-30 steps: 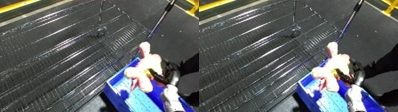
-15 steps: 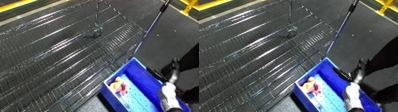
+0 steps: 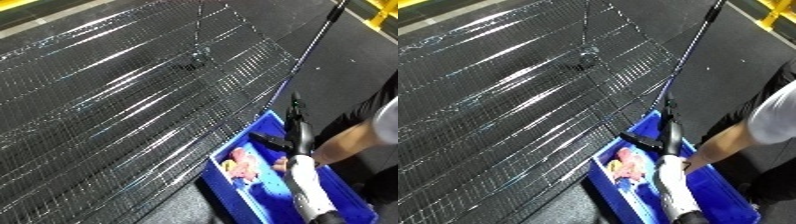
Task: Pick up the object and place it into the box
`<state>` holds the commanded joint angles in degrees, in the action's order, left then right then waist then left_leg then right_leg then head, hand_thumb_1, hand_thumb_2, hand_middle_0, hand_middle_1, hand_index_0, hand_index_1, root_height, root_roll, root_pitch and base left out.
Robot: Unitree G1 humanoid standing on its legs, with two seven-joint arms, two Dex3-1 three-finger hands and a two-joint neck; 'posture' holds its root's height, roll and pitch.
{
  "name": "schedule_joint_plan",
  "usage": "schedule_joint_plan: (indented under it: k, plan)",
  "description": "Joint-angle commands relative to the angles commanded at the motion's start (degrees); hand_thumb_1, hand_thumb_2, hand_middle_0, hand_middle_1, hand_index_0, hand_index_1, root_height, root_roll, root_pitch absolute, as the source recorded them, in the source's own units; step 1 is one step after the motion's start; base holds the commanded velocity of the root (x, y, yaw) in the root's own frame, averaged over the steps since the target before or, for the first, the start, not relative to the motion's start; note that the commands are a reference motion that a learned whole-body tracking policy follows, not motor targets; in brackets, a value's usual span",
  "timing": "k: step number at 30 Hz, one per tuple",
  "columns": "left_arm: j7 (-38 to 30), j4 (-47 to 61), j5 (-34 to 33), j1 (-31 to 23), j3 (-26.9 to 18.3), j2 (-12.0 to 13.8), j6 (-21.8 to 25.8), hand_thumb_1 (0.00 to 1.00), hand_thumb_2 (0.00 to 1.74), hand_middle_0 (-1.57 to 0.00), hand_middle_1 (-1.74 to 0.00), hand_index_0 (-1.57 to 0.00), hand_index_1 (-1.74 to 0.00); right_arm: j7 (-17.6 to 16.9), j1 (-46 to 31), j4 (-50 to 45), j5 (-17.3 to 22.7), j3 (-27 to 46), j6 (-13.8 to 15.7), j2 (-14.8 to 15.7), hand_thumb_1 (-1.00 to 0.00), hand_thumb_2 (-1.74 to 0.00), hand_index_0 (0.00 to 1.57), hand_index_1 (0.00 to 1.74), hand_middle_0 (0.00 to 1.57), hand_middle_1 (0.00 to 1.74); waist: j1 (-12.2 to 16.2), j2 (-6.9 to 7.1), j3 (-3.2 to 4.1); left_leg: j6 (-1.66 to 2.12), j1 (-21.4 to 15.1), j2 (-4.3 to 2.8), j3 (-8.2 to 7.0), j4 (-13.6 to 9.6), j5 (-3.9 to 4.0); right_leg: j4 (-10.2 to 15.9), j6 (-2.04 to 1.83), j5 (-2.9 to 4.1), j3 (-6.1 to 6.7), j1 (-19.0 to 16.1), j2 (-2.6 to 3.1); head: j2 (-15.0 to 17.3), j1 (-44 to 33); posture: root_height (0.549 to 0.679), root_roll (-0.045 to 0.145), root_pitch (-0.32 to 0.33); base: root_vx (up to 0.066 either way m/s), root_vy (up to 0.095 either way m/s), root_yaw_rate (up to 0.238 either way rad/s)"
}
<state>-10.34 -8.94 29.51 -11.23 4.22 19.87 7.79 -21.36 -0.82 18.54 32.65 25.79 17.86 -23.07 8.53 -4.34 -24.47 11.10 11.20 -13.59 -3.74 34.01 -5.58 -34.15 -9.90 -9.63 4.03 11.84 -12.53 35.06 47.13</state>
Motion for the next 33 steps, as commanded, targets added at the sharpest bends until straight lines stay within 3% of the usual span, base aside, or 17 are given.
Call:
schedule_joint_plan:
  k: [2, 9, 17, 19, 33]
  plan:
    - [0.0, 0.5, -0.3, -0.1, -0.2, 0.0, -0.3, 1.0, 1.74, -1.57, -1.74, -1.57, -1.74, 1.0, -0.2, -2.2, -1.1, -1.6, -0.6, 0.3, 0.0, 0.0, 0.0, 0.0, 0.0, 0.0, -0.4, 0.33, -0.26, 0.0, 0.2, -0.01, 0.17, 0.3, -0.03, -0.4, 0.02, -0.19, -0.01, 0.1, 0.09, 1.7, -5.4, 0.64, 0.057, -0.215, 0.005, 0.025, 0.057]
    - [-0.4, 2.1, -1.2, 0.3, -1.1, 0.1, -0.8, 1.0, 1.74, -1.57, -1.74, -1.57, -1.74, 4.2, -0.2, -10.1, -6.5, -8.4, -3.3, 1.0, 0.0, 0.0, 0.0, 0.0, 0.0, 0.0, -2.3, 1.65, -1.69, 0.03, 1.4, -0.01, 1.02, 1.6, 0.02, -2.6, -0.03, -0.88, 0.12, 1.3, 0.17, 1.8, -17.3, 0.633, 0.049, -0.222, -0.011, 0.018, 0.079]
    - [-2.1, 3.9, -1.5, 1.8, -1.3, 0.2, -0.7, 1.0, 1.74, -1.57, -1.74, -1.57, -1.74, 5.0, 2.4, -14.6, -9.5, -14.1, -4.7, 1.9, 0.0, 0.0, 0.0, 0.0, 0.0, 0.0, -4.5, 2.36, -4.64, -0.13, 3.8, 0.3, 2.12, 4.7, -0.36, -7.0, 0.01, -1.6, -0.06, 4.0, -0.08, 1.0, -28.4, 0.622, 0.043, -0.238, -0.031, 0.007, 0.092]
    - [-2.5, 4.3, -1.6, 2.2, -1.2, 0.4, -0.6, 1.0, 1.74, -1.57, -1.74, -1.57, -1.74, 4.8, 3.2, -15.3, -10.2, -14.9, -4.8, 1.9, 0.0, 0.0, 0.0, 0.0, 0.0, 0.0, -4.9, 2.46, -5.1, -0.16, 4.4, 0.41, 2.38, 5.2, -0.44, -7.9, -0.01, -1.67, -0.1, 4.7, -0.2, 0.7, -30.0, 0.619, 0.043, -0.238, -0.035, 0.004, 0.084]
    - [-3.9, 5.1, -1.6, 2.9, -1.3, 1.0, -0.5, 1.0, 1.74, -1.57, -1.74, -1.57, -1.74, 4.0, 6.5, -17.4, -16.1, -19.8, -6.4, 0.7, 0.0, 0.0, 0.0, 0.0, 0.0, 0.0, -7.7, 3.17, -5.32, -0.72, 8.6, 0.97, 4.3, 9.8, -1.46, -13.2, 0.04, -2.5, -0.17, 9.0, -0.42, 0.0, -38.9, 0.605, 0.037, -0.236, -0.02, 0.012, 0.054]
